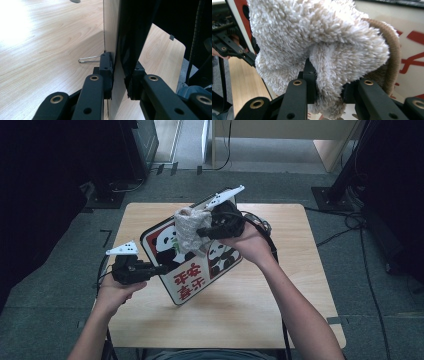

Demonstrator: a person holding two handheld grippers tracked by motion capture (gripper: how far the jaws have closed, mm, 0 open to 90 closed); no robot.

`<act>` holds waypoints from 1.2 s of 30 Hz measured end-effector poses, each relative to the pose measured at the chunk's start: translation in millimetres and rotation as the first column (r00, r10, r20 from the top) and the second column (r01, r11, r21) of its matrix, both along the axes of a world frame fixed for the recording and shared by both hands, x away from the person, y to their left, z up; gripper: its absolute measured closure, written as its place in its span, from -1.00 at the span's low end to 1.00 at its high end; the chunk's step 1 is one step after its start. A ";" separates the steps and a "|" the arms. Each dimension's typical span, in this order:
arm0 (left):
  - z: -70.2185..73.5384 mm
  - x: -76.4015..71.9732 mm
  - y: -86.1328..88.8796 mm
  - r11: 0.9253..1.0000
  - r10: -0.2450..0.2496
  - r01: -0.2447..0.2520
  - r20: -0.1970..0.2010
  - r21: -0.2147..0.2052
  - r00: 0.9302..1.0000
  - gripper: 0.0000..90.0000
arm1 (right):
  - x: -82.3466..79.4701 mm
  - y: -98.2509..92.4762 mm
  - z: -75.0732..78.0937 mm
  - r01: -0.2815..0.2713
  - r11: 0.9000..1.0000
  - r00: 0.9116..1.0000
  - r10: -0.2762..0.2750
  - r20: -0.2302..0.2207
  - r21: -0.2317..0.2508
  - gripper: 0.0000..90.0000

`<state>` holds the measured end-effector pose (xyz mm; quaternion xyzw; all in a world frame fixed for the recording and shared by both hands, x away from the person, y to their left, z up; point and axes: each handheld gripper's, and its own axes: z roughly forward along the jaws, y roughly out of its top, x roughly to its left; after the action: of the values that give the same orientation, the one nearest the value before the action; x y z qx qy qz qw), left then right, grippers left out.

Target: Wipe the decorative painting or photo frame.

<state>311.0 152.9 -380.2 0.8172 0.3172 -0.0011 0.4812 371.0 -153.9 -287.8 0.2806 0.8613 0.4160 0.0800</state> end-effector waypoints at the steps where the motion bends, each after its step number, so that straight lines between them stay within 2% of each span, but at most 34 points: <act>1: 0.0 -0.2 -0.1 1.000 0.000 0.000 0.002 0.000 1.000 0.74 | -0.7 -0.3 -1.8 -0.002 1.000 1.000 0.002 -0.001 -0.003 0.58; 8: 0.0 0.0 0.0 1.000 -0.001 0.001 0.001 0.001 1.000 0.74 | -2.5 -2.5 -13.7 0.001 1.000 1.000 -0.001 -0.014 -0.006 0.58; 19: -0.1 -0.1 0.2 1.000 -0.007 0.007 0.000 -0.002 1.000 0.73 | -9.6 -5.0 -36.1 -0.003 0.999 1.000 0.003 -0.008 -0.038 0.58; 36: -0.2 -0.1 0.4 1.000 -0.010 0.010 -0.002 -0.003 1.000 0.73 | -17.7 -8.9 -65.4 0.006 0.999 1.000 -0.007 -0.006 -0.053 0.57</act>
<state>310.9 153.3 -380.4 0.8180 0.3138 -0.0047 0.4820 353.3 -162.7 -353.2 0.2823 0.8714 0.3918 0.0863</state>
